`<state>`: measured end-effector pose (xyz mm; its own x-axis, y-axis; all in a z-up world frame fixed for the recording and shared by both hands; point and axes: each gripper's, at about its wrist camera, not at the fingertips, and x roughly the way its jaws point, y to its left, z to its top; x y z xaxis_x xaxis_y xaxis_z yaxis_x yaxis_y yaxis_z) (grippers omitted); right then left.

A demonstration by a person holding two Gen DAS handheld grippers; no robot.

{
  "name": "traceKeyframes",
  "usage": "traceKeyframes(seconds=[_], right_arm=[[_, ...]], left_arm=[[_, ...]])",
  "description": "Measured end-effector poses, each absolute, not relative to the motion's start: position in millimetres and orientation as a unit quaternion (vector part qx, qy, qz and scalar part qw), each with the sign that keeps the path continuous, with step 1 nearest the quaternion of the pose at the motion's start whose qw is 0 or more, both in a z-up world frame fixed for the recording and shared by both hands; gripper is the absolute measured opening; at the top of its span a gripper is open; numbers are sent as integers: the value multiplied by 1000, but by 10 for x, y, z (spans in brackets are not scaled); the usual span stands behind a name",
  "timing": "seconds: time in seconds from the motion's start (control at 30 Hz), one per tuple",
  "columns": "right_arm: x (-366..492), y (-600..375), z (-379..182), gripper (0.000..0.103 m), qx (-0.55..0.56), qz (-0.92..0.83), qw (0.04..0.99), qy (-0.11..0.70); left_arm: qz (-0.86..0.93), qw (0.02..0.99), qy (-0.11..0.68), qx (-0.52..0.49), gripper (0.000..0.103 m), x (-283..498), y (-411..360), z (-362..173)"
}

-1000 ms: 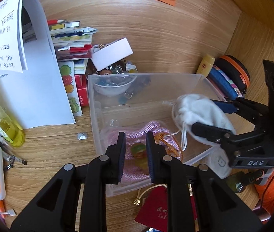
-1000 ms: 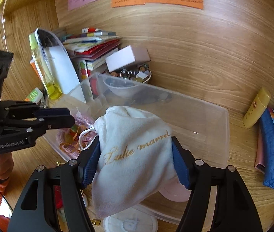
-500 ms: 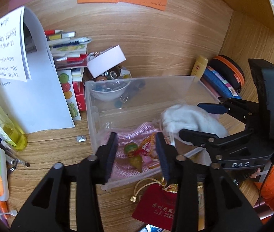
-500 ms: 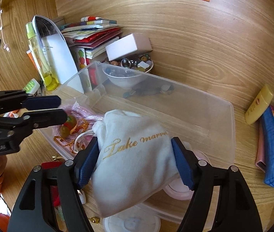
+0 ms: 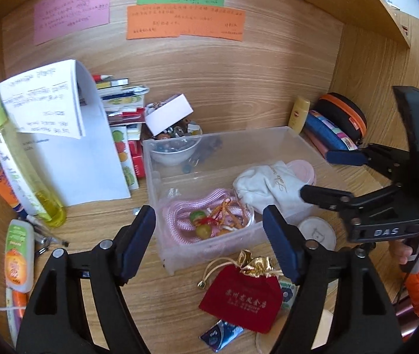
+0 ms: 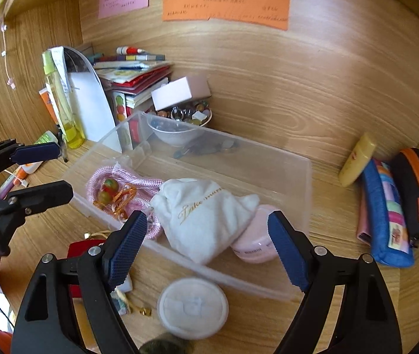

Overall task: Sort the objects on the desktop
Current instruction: 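Drop the gourd keychain and white cloth bag into the clear box with both grippers, then grasp the cream candle jar with the left gripper while the right grasps the green spray bottle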

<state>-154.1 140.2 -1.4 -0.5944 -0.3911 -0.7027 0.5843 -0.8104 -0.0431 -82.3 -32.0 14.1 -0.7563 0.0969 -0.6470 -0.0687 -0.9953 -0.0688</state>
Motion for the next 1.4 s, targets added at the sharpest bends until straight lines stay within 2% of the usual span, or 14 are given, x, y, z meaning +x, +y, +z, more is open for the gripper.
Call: traceKeyframes(seconds=[0.07,0.23,0.3,0.5,1.23,1.33,1.4], right_arm=[[-1443,1464,35,82,345,-887,274,136],[-1236,1634,112,82,328,-895,273,129],[-1178,1686,114,82,327,-896,274,124],[-950,1842,69,82,322,-901,265,123],[-629,1962,-515,82,374,-875,285,115],[-648,1931,-583,82,380,-870,292,111],[-667,1912,-626,81,384,-868,294,109]], left_arm=[[938,34,-20,-344,83,-765,-326,160],[942,25,-23,-334,85,-562,-326,230],[944,20,-21,-330,90,-485,-307,250],[948,6,-9,-319,93,-195,-207,275],[924,69,-7,-376,93,153,350,-287],[924,68,-6,-378,91,134,376,-346],[921,70,-8,-382,77,110,378,-380]])
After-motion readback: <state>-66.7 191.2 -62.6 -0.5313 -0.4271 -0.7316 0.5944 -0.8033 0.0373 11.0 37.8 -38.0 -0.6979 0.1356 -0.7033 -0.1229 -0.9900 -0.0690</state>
